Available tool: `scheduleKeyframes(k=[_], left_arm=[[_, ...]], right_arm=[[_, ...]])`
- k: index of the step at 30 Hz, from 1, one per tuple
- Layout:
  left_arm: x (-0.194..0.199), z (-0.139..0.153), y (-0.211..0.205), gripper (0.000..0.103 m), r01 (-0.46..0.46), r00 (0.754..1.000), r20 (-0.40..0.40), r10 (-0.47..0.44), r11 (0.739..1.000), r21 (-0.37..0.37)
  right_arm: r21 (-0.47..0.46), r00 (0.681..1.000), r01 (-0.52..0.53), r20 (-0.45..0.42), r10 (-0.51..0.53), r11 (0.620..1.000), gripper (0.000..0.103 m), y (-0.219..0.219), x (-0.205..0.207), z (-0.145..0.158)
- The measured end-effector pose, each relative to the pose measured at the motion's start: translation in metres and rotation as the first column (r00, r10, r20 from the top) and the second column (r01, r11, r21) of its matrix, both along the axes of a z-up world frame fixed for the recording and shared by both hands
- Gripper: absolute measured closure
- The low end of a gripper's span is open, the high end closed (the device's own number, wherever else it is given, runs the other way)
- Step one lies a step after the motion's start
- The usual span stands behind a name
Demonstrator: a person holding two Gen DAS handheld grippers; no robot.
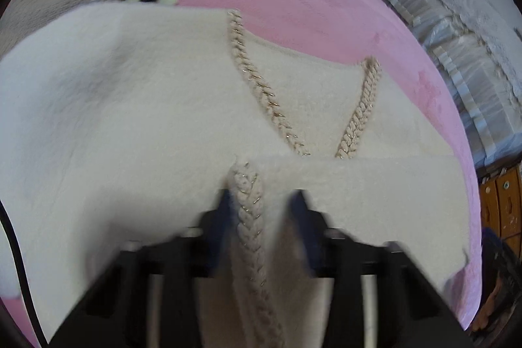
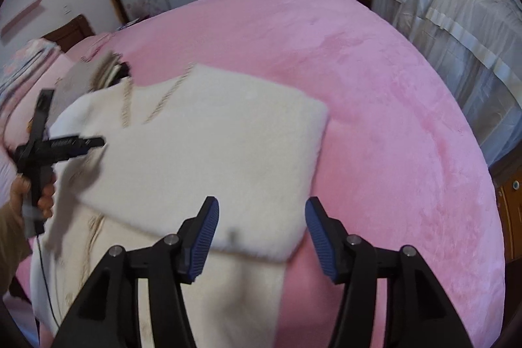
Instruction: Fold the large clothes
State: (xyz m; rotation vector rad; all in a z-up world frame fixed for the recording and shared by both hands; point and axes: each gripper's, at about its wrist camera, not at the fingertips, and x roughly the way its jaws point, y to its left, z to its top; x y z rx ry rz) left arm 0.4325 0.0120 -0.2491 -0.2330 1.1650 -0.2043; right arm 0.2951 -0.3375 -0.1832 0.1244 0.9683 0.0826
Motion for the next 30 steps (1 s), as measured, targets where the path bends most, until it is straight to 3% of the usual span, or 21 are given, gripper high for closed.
scheduleKeyframes(k=[2, 6, 10, 11, 13, 17, 21, 23, 27, 30], left_arm=[[0.003, 0.004, -0.010, 0.089, 0.021, 0.999, 0.030, -0.022, 0.999, 0.039], [0.001, 0.020, -0.028, 0.091, 0.055, 0.994, 0.088, -0.066, 0.990, 0.127], [0.008, 0.037, -0.034, 0.091, 0.053, 0.986, 0.148, -0.073, 0.989, 0.136], [0.010, 0.041, -0.035, 0.091, 0.048, 0.984, 0.163, -0.071, 0.989, 0.140], [0.015, 0.045, -0.036, 0.091, 0.038, 0.980, 0.188, -0.065, 0.989, 0.143], [0.020, 0.031, -0.034, 0.091, 0.013, 0.985, 0.165, -0.040, 0.987, 0.159], [0.016, 0.002, -0.033, 0.089, 0.013, 0.991, 0.131, -0.042, 0.977, 0.211], [0.014, 0.005, -0.036, 0.083, 0.005, 0.990, 0.138, -0.039, 0.970, 0.243], [0.005, 0.021, -0.035, 0.054, -0.020, 0.992, 0.123, -0.017, 0.957, 0.291], [-0.016, 0.043, -0.031, 0.047, -0.068, 0.985, 0.171, 0.025, 0.965, 0.252]], right_arm=[[0.031, 0.998, 0.048, -0.030, -0.048, 0.998, 0.047, -0.009, 0.024, -0.011], [0.090, 0.988, 0.150, -0.062, -0.145, 0.985, 0.047, -0.029, 0.068, -0.026], [0.100, 0.973, 0.212, -0.112, -0.201, 0.972, 0.047, -0.039, 0.102, -0.044], [0.093, 0.972, 0.212, -0.123, -0.200, 0.973, 0.048, -0.039, 0.107, -0.049], [0.031, 0.977, 0.193, -0.097, -0.189, 0.981, 0.073, -0.030, 0.110, -0.050], [-0.093, 0.982, 0.175, -0.059, -0.181, 0.980, 0.077, -0.015, 0.112, -0.055], [-0.094, 0.979, 0.182, -0.073, -0.189, 0.979, 0.076, -0.018, 0.115, -0.060], [-0.103, 0.978, 0.186, -0.079, -0.194, 0.977, 0.070, -0.019, 0.116, -0.055], [-0.158, 0.976, 0.205, -0.042, -0.214, 0.966, 0.067, -0.009, 0.099, -0.029], [-0.138, 0.986, 0.168, 0.028, -0.166, 0.976, 0.066, 0.011, 0.077, -0.005]])
